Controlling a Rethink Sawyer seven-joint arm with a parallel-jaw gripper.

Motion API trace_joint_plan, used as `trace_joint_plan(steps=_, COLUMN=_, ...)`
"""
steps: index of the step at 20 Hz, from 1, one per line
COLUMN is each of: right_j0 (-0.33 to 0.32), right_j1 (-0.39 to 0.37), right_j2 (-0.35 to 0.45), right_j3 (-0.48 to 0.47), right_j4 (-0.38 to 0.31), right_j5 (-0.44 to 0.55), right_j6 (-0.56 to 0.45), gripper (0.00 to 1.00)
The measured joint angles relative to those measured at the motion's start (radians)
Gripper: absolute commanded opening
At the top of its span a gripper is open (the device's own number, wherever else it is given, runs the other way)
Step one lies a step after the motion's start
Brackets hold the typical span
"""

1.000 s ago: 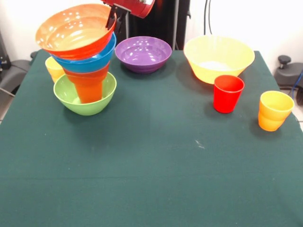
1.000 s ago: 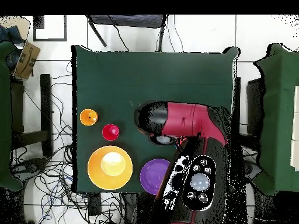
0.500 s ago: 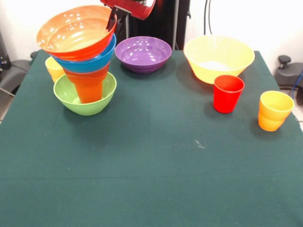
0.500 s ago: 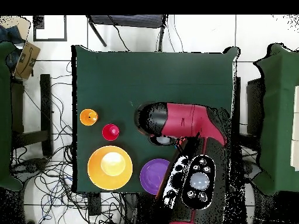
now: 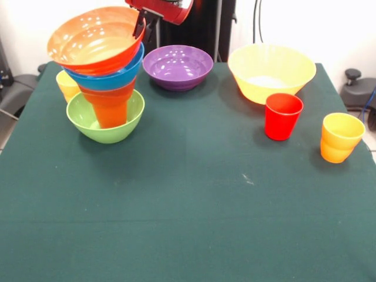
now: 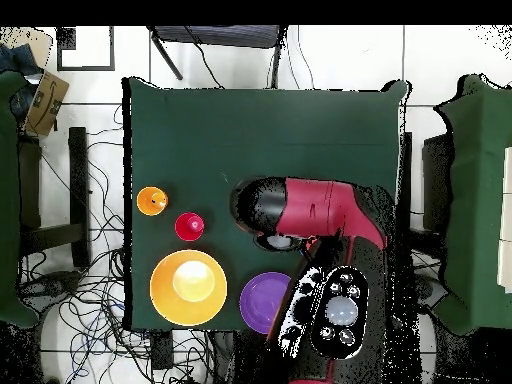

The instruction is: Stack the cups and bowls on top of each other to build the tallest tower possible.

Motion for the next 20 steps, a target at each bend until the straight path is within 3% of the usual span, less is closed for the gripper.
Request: trace_joint_plan(steps=20, right_j0=0.000, right_j1=0.011, right_j2=0.000, right_j3=0.002, right_j4=0.000, right_j5=-0.008, right_j6=0.000, gripper=0.00)
